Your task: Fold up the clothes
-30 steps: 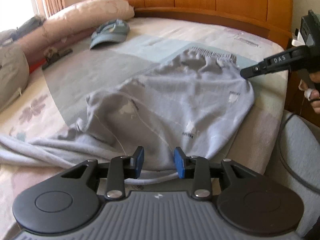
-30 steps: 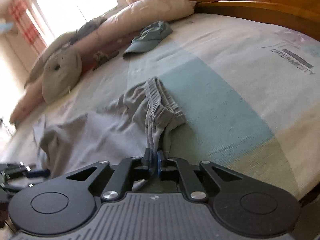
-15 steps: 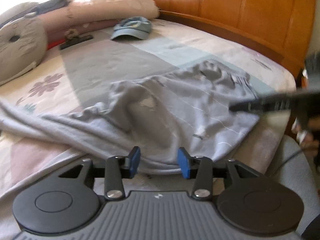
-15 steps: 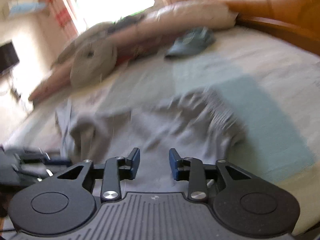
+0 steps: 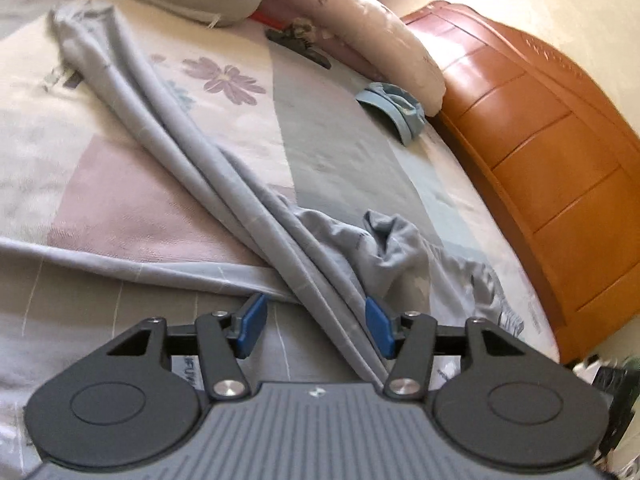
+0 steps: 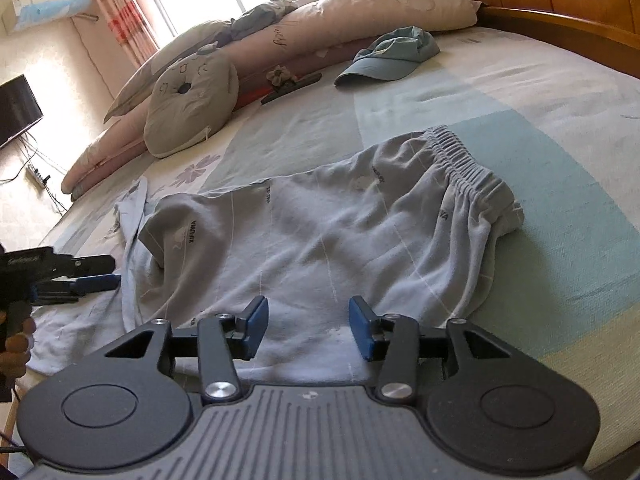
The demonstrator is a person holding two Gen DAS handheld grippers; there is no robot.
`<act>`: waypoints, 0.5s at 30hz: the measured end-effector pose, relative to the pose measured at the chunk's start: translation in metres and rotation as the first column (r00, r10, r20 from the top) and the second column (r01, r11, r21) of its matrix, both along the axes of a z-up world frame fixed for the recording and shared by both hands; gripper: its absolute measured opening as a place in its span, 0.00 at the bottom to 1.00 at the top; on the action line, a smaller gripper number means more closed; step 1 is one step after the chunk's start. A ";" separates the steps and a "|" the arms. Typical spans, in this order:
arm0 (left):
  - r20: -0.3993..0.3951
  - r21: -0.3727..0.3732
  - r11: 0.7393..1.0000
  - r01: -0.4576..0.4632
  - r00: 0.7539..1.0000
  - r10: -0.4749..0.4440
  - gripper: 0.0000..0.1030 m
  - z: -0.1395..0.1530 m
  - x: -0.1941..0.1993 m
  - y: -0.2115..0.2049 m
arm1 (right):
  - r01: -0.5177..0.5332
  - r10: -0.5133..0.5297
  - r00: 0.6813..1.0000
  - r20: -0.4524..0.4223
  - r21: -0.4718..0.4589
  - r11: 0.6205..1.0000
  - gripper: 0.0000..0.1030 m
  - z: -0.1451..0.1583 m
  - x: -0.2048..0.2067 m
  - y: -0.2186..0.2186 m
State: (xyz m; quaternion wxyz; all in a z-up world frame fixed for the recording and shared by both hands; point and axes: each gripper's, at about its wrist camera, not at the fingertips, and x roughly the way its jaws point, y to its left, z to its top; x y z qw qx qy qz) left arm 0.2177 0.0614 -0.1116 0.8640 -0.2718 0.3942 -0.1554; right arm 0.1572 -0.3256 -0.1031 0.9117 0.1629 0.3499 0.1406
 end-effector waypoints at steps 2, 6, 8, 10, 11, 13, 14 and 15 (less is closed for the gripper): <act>-0.011 -0.042 0.999 -0.012 1.000 0.011 0.53 -0.002 0.004 0.005 | -0.001 0.001 1.000 -0.004 -0.006 1.000 0.51 0.001 0.000 0.000; -0.013 -0.053 0.999 -0.010 1.000 0.009 0.53 -0.004 0.013 0.009 | 0.005 -0.006 1.000 -0.020 -0.009 1.000 0.51 0.007 0.001 0.001; -0.003 -0.050 0.998 -0.023 1.000 0.023 0.53 -0.004 0.020 0.011 | -0.002 0.002 1.000 -0.013 0.001 1.000 0.51 0.013 0.000 0.003; 0.007 -0.050 0.998 -0.043 0.999 0.043 0.53 -0.005 0.029 0.015 | -0.027 0.027 1.000 0.005 0.004 1.000 0.51 0.019 -0.001 0.007; 0.003 -0.062 0.997 -0.052 0.999 0.052 0.54 -0.007 0.036 0.018 | -0.037 0.037 0.999 0.010 -0.002 0.999 0.52 0.022 0.000 0.010; -0.001 -0.086 0.993 -0.076 0.997 0.076 0.54 -0.009 0.047 0.024 | -0.055 0.056 0.998 0.019 -0.015 0.998 0.52 0.026 0.000 0.017; -0.002 -0.086 0.993 -0.087 0.996 0.087 0.54 -0.009 0.051 0.026 | -0.063 0.063 0.998 0.020 -0.015 0.998 0.52 0.027 0.001 0.020; -0.007 -0.070 0.993 -0.093 0.996 0.092 0.54 -0.008 0.053 0.026 | -0.070 0.070 0.997 0.020 -0.013 0.997 0.52 0.028 0.001 0.022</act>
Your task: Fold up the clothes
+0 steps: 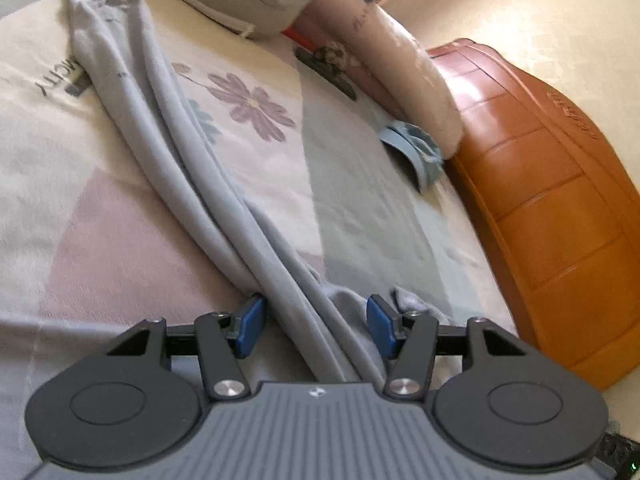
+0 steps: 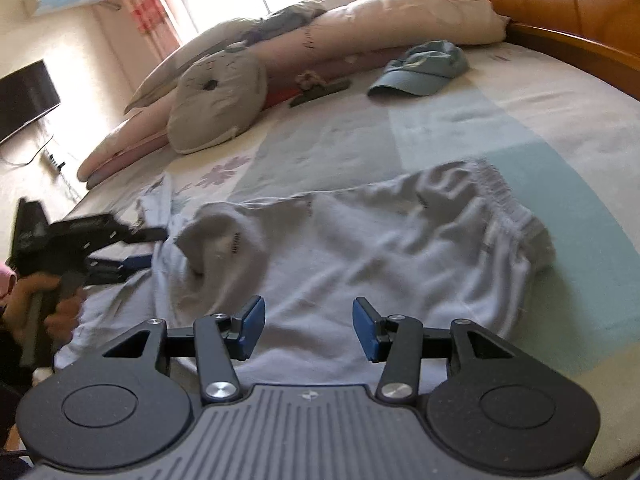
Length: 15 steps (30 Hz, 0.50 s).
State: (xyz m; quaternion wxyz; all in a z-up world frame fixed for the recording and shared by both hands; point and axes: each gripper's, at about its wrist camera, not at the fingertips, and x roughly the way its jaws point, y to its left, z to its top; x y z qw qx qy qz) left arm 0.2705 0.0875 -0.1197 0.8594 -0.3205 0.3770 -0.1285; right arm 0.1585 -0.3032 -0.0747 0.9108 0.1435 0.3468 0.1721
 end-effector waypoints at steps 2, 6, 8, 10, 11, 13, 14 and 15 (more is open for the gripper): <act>-0.004 0.016 1.000 0.002 1.000 -0.002 0.56 0.002 -0.001 0.000 | -0.018 0.018 1.000 0.004 0.003 1.000 0.52 0.002 -0.001 0.006; 0.011 0.121 0.992 0.029 0.999 -0.030 0.62 0.014 -0.020 -0.005 | -0.072 0.072 0.997 0.024 -0.016 0.997 0.52 0.008 -0.004 0.022; -0.001 0.188 0.981 0.038 0.999 -0.038 0.70 0.021 -0.032 -0.007 | -0.106 0.108 0.993 0.041 -0.039 0.994 0.52 0.012 -0.004 0.033; -0.026 0.249 0.967 0.046 0.999 -0.041 0.78 0.025 -0.043 -0.009 | -0.154 0.158 0.986 0.057 -0.073 0.985 0.51 0.017 -0.003 0.049; -0.038 0.279 0.959 0.051 0.998 -0.042 0.79 0.027 -0.049 -0.010 | -0.179 0.185 0.981 0.066 -0.090 0.980 0.51 0.019 -0.002 0.057; -0.066 0.335 0.940 0.062 0.997 -0.043 0.81 0.029 -0.057 -0.011 | -0.238 0.248 0.966 0.076 -0.118 0.964 0.49 0.021 0.001 0.075; -0.082 0.365 0.929 0.070 0.996 -0.043 0.81 0.028 -0.060 -0.012 | -0.267 0.280 0.957 0.083 -0.138 0.954 0.45 0.021 0.002 0.084; -0.094 0.390 0.917 0.077 0.995 -0.044 0.81 0.027 -0.063 -0.011 | -0.300 0.317 0.944 0.090 -0.168 0.939 0.39 0.021 0.004 0.096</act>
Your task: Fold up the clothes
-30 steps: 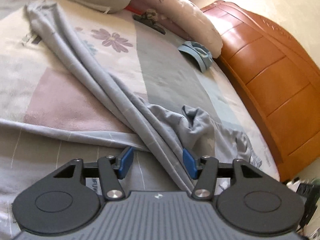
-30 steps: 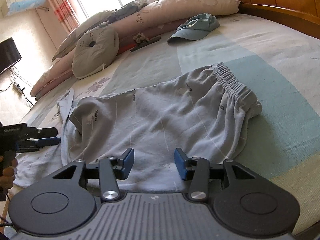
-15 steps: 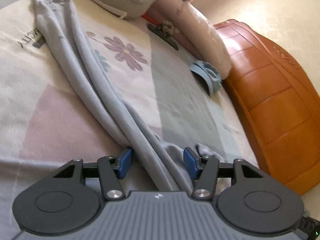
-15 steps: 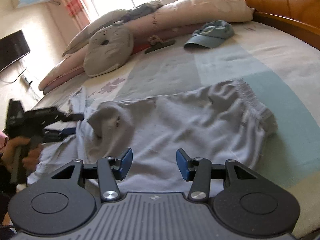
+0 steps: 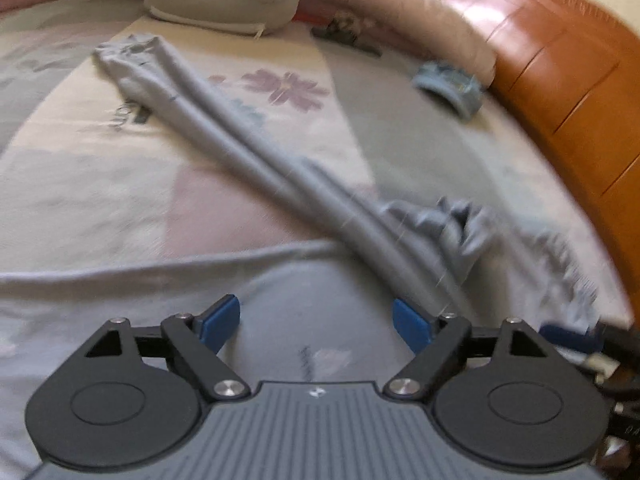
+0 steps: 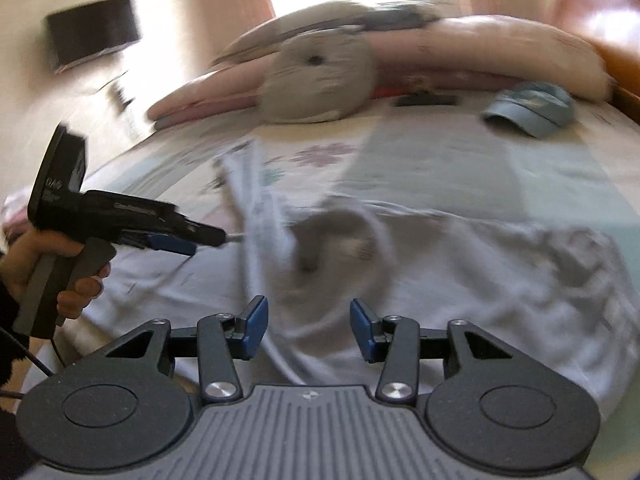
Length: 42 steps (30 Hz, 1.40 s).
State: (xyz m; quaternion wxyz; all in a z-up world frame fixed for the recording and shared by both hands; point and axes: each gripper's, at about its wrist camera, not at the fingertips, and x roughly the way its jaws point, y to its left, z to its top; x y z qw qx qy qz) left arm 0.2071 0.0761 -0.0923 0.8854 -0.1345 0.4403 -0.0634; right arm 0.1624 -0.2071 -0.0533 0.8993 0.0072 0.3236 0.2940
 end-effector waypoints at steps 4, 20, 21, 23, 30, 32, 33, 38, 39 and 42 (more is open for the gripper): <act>-0.001 0.020 1.000 0.021 1.000 -0.021 0.84 0.000 -0.007 0.004 | -0.116 0.127 0.989 0.071 -0.133 0.984 0.32 -0.002 0.007 0.050; 0.078 -0.288 0.956 0.062 0.996 -0.041 0.84 0.006 -0.004 0.021 | -0.129 0.200 0.965 0.167 -0.359 0.924 0.02 -0.016 0.023 0.109; 0.078 -0.320 0.945 0.064 0.996 -0.041 0.84 0.004 -0.001 0.021 | -0.140 0.203 0.966 0.162 -0.334 0.932 0.02 -0.012 0.022 0.108; 0.075 -0.374 0.925 0.063 0.996 -0.037 0.84 -0.002 0.004 0.022 | -0.171 0.217 0.966 0.143 -0.279 0.945 0.02 -0.005 0.019 0.105; 0.054 -0.576 0.816 0.042 0.998 -0.013 0.84 -0.035 0.031 0.030 | -0.226 0.232 0.971 0.049 -0.105 0.968 0.02 -0.001 0.015 0.095; 0.062 -0.616 0.787 0.034 0.998 0.006 0.84 -0.042 0.039 0.034 | -0.228 0.228 0.974 0.008 -0.057 0.972 0.02 -0.005 0.016 0.091; 0.066 -0.633 0.774 0.028 0.998 0.017 0.84 -0.045 0.044 0.036 | -0.228 0.228 0.974 -0.010 -0.045 0.973 0.02 -0.008 0.016 0.089; 0.096 -0.620 0.784 0.038 0.995 0.028 0.84 -0.045 0.057 0.034 | -0.212 0.210 0.976 -0.063 -0.035 0.977 0.07 -0.016 0.012 0.084; 0.107 -0.614 0.788 0.041 0.994 0.032 0.84 -0.045 0.058 0.034 | -0.205 0.203 0.977 -0.065 -0.028 0.978 0.07 -0.016 0.010 0.081; 0.149 -0.622 0.781 0.047 0.987 0.059 0.84 -0.048 0.052 0.038 | -0.173 0.172 0.982 -0.072 -0.010 0.985 0.09 -0.014 0.006 0.070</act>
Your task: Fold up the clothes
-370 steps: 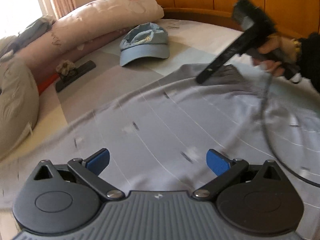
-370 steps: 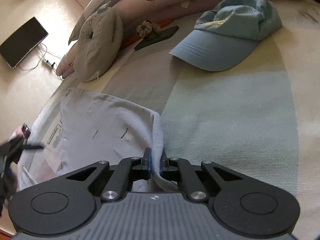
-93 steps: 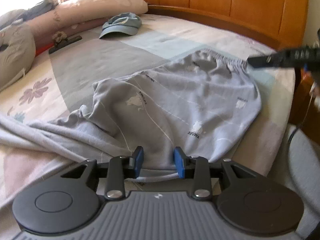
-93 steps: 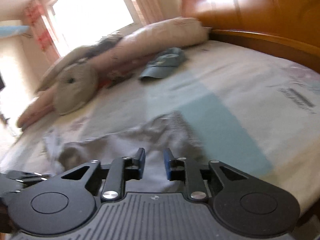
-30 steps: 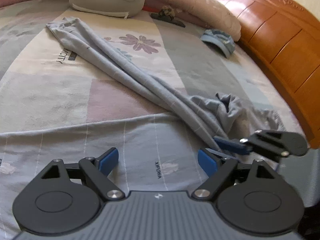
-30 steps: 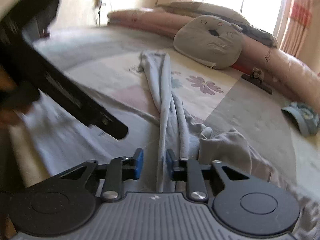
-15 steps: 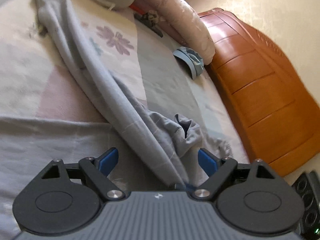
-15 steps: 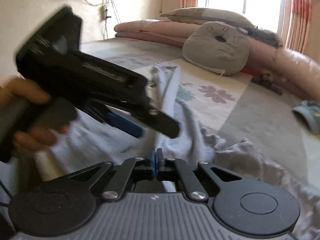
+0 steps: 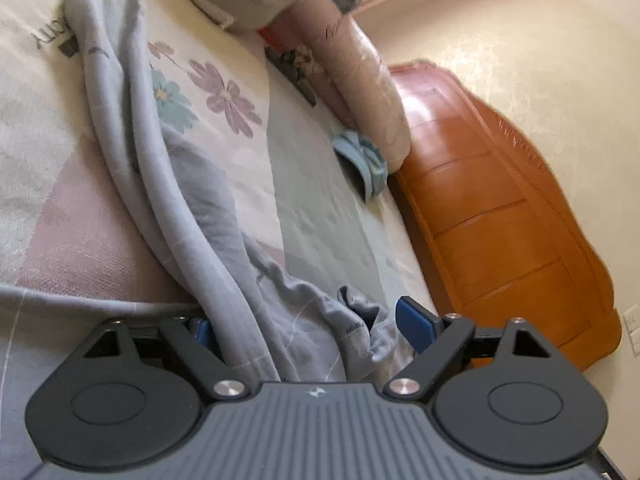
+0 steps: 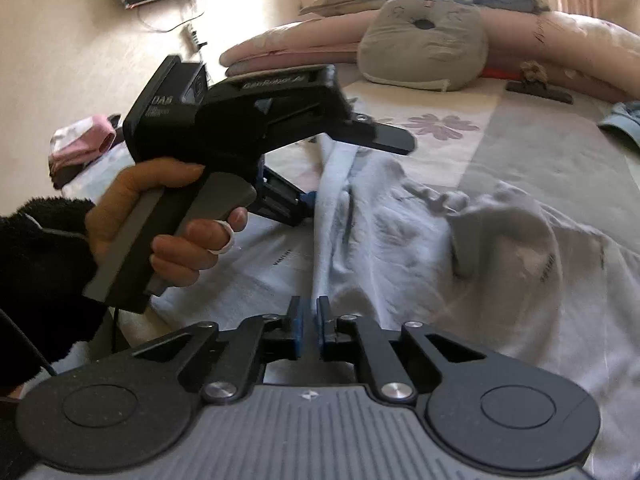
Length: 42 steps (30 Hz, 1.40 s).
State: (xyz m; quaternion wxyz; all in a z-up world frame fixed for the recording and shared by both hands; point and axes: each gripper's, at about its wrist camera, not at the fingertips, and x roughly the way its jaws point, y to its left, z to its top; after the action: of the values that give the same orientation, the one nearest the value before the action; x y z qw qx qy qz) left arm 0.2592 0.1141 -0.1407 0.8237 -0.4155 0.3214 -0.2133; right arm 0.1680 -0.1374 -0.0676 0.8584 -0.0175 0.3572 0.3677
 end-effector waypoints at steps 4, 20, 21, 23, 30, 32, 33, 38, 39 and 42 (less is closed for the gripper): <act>0.005 -0.064 0.996 -0.057 0.998 0.058 0.76 -0.006 0.001 0.011 | 0.049 -0.049 0.999 -0.001 0.001 0.999 0.09 0.002 -0.009 -0.017; 0.069 0.236 0.961 -0.145 0.989 0.133 0.06 0.053 0.002 -0.004 | 0.208 -0.208 0.978 -0.021 0.026 0.978 0.18 -0.004 -0.030 -0.073; 0.100 0.252 0.956 -0.153 0.986 0.132 0.06 0.063 -0.004 -0.006 | 0.215 -0.215 0.976 -0.023 0.028 0.976 0.18 -0.005 -0.031 -0.077; 0.148 0.279 0.945 -0.171 0.980 0.133 0.06 0.080 -0.017 -0.010 | 0.230 -0.229 0.973 -0.032 0.032 0.973 0.19 -0.007 -0.034 -0.084; 0.238 0.377 0.890 -0.256 0.955 0.174 0.06 0.114 -0.078 -0.023 | 0.253 -0.251 0.967 -0.039 0.043 0.966 0.21 -0.008 -0.039 -0.095; 0.245 0.405 0.873 -0.272 0.952 0.183 0.06 0.115 -0.094 -0.024 | 0.256 -0.254 0.966 -0.036 0.048 0.966 0.22 -0.007 -0.041 -0.098; 0.233 0.413 0.870 -0.269 0.955 0.185 0.06 0.112 -0.098 -0.024 | 0.259 -0.257 0.966 -0.036 0.049 0.965 0.23 -0.007 -0.043 -0.099; 0.162 0.461 0.849 -0.258 0.965 0.205 0.06 0.093 -0.115 -0.020 | 0.276 -0.274 0.961 -0.043 0.048 0.960 0.27 -0.007 -0.047 -0.106; 0.148 0.473 0.844 -0.252 0.967 0.206 0.06 0.087 -0.116 -0.020 | 0.280 -0.278 0.960 -0.045 0.048 0.959 0.28 -0.007 -0.047 -0.108; 0.097 0.508 0.828 -0.240 0.970 0.221 0.06 0.071 -0.117 -0.018 | 0.291 -0.288 0.956 -0.050 0.047 0.956 0.28 -0.007 -0.050 -0.112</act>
State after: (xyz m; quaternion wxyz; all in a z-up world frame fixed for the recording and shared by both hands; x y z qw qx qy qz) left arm 0.1427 0.0957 -0.0696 0.9298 -0.2117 0.3001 -0.0257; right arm 0.1181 -0.2492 -0.0749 0.8953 0.0660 0.3642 0.2478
